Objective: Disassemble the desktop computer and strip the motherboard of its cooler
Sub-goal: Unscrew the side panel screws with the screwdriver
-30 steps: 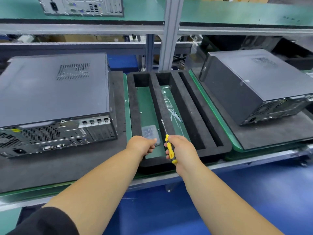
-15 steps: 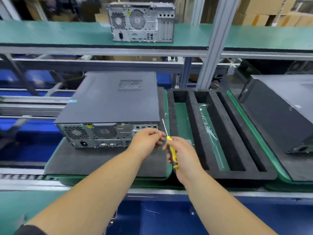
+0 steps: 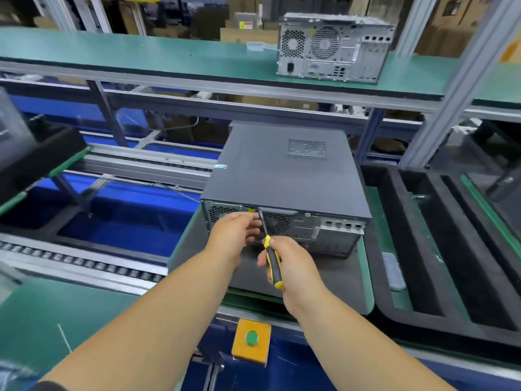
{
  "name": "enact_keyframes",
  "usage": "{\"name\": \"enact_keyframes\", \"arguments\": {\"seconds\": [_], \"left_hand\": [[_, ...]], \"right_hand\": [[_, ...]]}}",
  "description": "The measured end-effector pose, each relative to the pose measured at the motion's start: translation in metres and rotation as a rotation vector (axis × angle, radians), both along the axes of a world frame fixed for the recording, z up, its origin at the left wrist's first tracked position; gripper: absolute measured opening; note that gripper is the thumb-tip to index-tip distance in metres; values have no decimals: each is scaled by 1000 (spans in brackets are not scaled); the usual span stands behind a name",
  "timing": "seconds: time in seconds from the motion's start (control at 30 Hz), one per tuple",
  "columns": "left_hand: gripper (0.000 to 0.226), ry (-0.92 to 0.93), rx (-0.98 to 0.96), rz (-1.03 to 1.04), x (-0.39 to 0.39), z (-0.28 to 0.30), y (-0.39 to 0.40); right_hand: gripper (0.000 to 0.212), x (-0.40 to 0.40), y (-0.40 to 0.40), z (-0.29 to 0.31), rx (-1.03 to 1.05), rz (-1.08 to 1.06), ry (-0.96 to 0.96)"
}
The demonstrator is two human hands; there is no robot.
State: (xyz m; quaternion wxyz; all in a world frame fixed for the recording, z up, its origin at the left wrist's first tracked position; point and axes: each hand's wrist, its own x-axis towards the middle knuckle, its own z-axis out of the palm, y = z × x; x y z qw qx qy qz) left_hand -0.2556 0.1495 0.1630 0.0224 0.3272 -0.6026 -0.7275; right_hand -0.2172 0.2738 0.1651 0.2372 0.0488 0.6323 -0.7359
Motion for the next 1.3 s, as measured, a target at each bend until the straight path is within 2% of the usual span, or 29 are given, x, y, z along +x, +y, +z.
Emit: {"name": "enact_keyframes", "arguments": {"seconds": [0.07,0.23,0.43,0.63,0.97,1.07,1.2,1.3], "left_hand": [[22,-77,93,15,-4,4,-9],[20,-63,231,35,-6,4,-20],[15,-39,269,46,-10,0,-26],[21,-52,220,22,-12,-1,-28],[10,12,265,-18,-11,-9,-33],[9,14,260,-25,-11,-9,-34],[15,4,265,-40,-10,-8,-35],[24,-36,275,-81,-9,-7,-37]], "right_hand": [[25,0,-13,-2,21,10,-4],[24,-3,-32,-8,68,8,-18],[21,-12,-38,-12,115,-10,-21],[18,-14,-41,-14,101,-29,-25],[15,-14,-45,-12,89,-80,-50],[13,-13,-48,-11,5,-103,-111],[19,-9,-55,-9,-342,-127,-377],[18,-10,-56,-7,-503,-91,-460]]}}
